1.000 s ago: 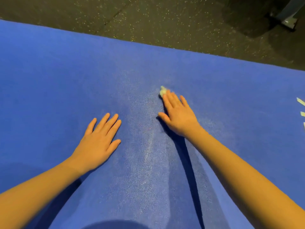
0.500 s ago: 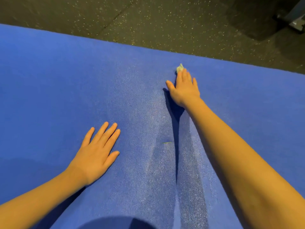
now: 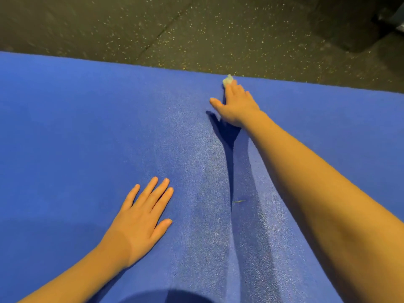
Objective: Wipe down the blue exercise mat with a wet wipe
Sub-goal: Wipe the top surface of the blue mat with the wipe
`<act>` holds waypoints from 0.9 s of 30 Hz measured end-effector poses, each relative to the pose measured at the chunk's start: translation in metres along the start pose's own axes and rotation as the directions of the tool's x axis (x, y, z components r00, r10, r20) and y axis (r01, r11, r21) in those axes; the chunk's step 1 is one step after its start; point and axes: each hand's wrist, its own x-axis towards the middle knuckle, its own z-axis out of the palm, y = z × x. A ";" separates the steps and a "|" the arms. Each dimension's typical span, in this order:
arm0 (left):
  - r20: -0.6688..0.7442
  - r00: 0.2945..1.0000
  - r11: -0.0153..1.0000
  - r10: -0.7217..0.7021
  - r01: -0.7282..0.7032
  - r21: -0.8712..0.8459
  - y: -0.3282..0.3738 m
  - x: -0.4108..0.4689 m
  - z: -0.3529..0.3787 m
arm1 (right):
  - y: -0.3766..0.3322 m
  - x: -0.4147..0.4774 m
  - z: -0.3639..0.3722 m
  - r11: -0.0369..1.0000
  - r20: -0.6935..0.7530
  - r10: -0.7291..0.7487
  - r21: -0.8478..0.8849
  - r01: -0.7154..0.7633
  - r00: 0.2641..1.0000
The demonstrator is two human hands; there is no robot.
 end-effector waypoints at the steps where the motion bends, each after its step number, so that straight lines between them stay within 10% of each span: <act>1: 0.005 1.000 1.000 0.009 -0.009 0.001 -0.001 -0.001 -0.001 | -0.004 -0.003 0.003 0.995 0.004 -0.090 -0.040 0.091 0.996; 8: 0.018 0.999 0.999 0.038 -0.038 -0.005 -0.006 -0.004 -0.005 | -0.003 0.031 -0.013 0.982 0.040 0.179 -0.070 -0.176 0.983; 13: 0.029 0.998 0.999 0.050 -0.050 -0.016 -0.007 -0.006 -0.008 | -0.020 0.022 0.001 0.966 0.040 -0.236 -0.101 0.239 0.971; 18: 0.042 0.998 0.998 0.057 -0.057 -0.007 -0.008 -0.006 -0.006 | 0.000 0.026 -0.005 0.995 -0.025 -0.015 -0.102 0.012 1.000; 23: 0.048 0.997 0.999 0.055 -0.054 -0.006 -0.007 -0.007 -0.005 | -0.012 -0.018 0.012 0.912 0.028 -0.375 -0.166 0.374 0.927; 27: 0.031 0.998 0.999 0.054 -0.054 0.006 -0.007 -0.007 -0.004 | 0.006 -0.014 0.002 0.951 0.005 -0.233 -0.208 0.229 0.972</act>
